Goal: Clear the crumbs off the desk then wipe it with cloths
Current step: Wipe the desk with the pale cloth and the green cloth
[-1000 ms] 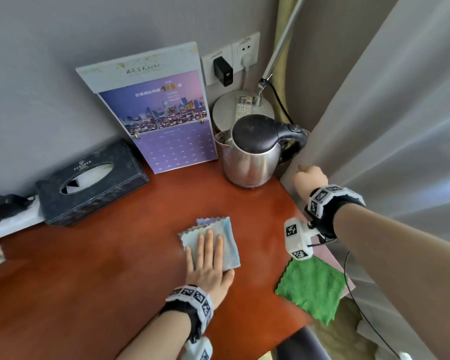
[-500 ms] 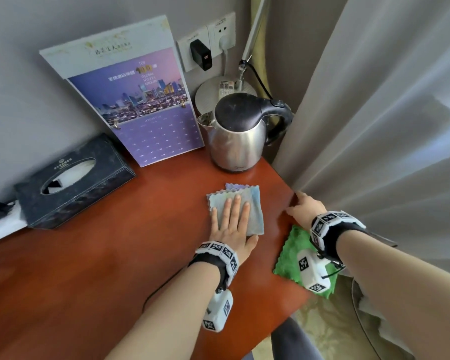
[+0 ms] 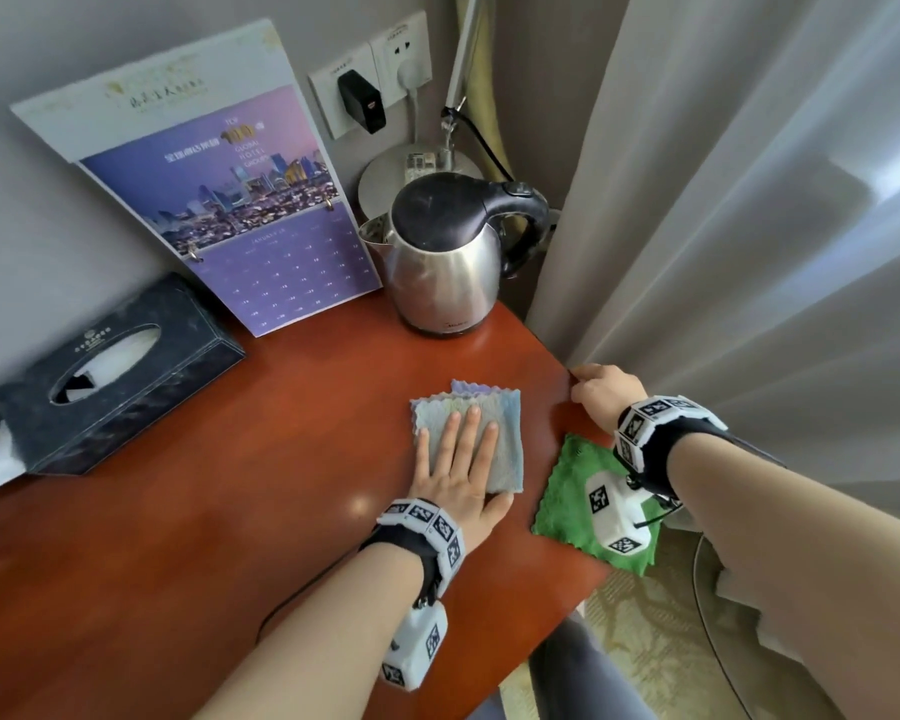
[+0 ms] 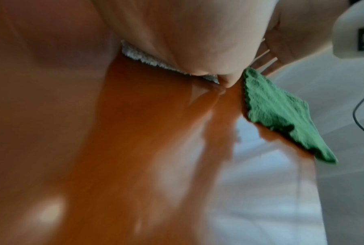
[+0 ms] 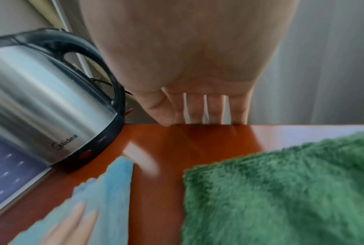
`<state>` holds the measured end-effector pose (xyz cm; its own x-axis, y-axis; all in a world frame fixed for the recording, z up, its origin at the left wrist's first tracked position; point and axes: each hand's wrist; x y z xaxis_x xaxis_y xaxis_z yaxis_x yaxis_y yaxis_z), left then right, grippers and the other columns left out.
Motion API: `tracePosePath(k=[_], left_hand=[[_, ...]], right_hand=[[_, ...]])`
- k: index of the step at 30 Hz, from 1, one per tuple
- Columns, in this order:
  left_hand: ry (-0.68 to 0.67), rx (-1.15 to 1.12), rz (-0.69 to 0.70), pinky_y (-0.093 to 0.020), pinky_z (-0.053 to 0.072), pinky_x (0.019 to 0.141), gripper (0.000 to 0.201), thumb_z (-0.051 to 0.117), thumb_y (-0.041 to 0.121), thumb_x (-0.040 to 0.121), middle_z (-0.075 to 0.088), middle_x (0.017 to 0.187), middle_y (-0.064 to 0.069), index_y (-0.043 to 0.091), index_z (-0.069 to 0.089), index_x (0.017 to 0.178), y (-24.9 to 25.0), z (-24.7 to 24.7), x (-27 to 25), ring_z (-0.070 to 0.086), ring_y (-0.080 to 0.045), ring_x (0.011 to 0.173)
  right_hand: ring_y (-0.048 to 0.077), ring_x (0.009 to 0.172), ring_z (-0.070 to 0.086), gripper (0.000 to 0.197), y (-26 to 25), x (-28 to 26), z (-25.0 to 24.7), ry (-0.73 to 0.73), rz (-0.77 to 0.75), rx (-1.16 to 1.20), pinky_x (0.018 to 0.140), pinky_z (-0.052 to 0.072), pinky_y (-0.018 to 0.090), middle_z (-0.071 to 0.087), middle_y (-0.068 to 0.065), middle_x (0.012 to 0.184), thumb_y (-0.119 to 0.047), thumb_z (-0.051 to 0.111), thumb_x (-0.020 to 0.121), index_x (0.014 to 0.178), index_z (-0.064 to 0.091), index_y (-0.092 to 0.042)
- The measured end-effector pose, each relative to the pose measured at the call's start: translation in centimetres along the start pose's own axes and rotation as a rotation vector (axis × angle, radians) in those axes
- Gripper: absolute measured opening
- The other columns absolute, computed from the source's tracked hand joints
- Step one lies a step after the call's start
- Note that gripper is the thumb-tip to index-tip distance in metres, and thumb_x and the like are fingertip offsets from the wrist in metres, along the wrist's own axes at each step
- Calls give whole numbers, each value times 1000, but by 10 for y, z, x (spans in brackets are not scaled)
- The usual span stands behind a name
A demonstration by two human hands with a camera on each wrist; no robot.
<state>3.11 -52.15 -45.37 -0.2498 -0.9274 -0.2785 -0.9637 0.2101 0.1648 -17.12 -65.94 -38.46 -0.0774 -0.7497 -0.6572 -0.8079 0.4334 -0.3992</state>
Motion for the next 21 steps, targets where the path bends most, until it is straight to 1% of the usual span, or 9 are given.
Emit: tracePosePath(k=[1, 3, 6, 9, 12, 15, 16, 18, 21], left_hand=[[3, -7, -20, -58, 8, 116, 85, 31, 63, 87, 8, 165, -9, 15, 18, 157, 4, -2, 12, 10, -30, 152], [20, -33, -55, -59, 11, 114, 84, 32, 63, 87, 19, 163, -10, 14, 28, 155, 15, -7, 39, 19, -31, 150], [31, -29, -76, -59, 15, 112, 83, 32, 63, 85, 30, 159, -11, 14, 37, 151, 29, -13, 72, 30, -31, 146], [51, 3, -102, -57, 9, 114, 83, 29, 63, 85, 23, 162, -9, 16, 30, 154, 35, -11, 81, 23, -29, 149], [59, 35, -118, -55, 6, 117, 82, 24, 63, 89, 13, 165, -6, 18, 23, 157, 33, -7, 62, 13, -26, 151], [27, 51, -149, -52, -5, 118, 80, 9, 64, 91, -10, 165, -2, 21, 1, 158, 27, 5, 23, -11, -20, 152], [35, 48, -171, -52, -5, 118, 79, 10, 64, 93, -10, 165, -3, 21, 1, 158, 25, 9, 6, -11, -19, 151], [18, 68, -228, -51, 1, 117, 76, 13, 62, 97, 1, 166, -6, 18, 8, 159, 18, 17, -28, -1, -20, 151], [-22, 68, -343, -48, 2, 117, 74, 10, 62, 99, 10, 165, -8, 18, 8, 158, 7, 25, -74, 7, -21, 150]], right_hand=[[25, 126, 50, 48, 3, 1, -5, -14, -18, 1, 97, 40, 23, 56, 3, 139, -14, 51, 90, 136, 57, -26], [23, 130, 47, 47, 9, 3, -11, -44, -52, 2, 105, 36, 23, 54, 0, 142, -10, 47, 92, 135, 59, -26], [22, 125, 51, 52, 16, 6, -12, -68, -81, 9, 99, 39, 22, 57, -1, 138, -11, 47, 88, 134, 58, -33], [24, 124, 52, 56, 24, 7, -11, -76, -121, -18, 93, 38, 20, 56, 2, 139, -12, 45, 88, 138, 53, -35], [26, 130, 48, 59, 25, 4, -10, -101, -155, -61, 94, 37, 19, 51, 7, 144, -12, 46, 90, 147, 43, -30], [27, 144, 30, 68, 24, -2, -5, -149, -217, -215, 113, 29, 26, 27, 11, 159, -19, 47, 95, 157, 19, -18], [26, 148, 22, 73, 25, -4, -2, -161, -251, -289, 118, 23, 29, 15, 10, 163, -22, 47, 95, 158, 10, -15], [28, 151, 9, 79, 28, -9, 2, -181, -309, -414, 121, 18, 39, -4, 7, 165, -28, 47, 97, 157, -1, -13], [30, 151, 5, 79, 33, -13, 5, -193, -362, -507, 121, 17, 45, -12, 5, 164, -32, 44, 99, 156, -7, -12]])
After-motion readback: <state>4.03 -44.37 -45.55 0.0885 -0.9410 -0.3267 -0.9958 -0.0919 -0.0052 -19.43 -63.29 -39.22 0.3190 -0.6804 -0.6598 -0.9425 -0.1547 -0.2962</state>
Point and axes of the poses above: each hand's wrist, its own x-axis towards the middle knuckle, its own z-axis out of the palm, y = z × x
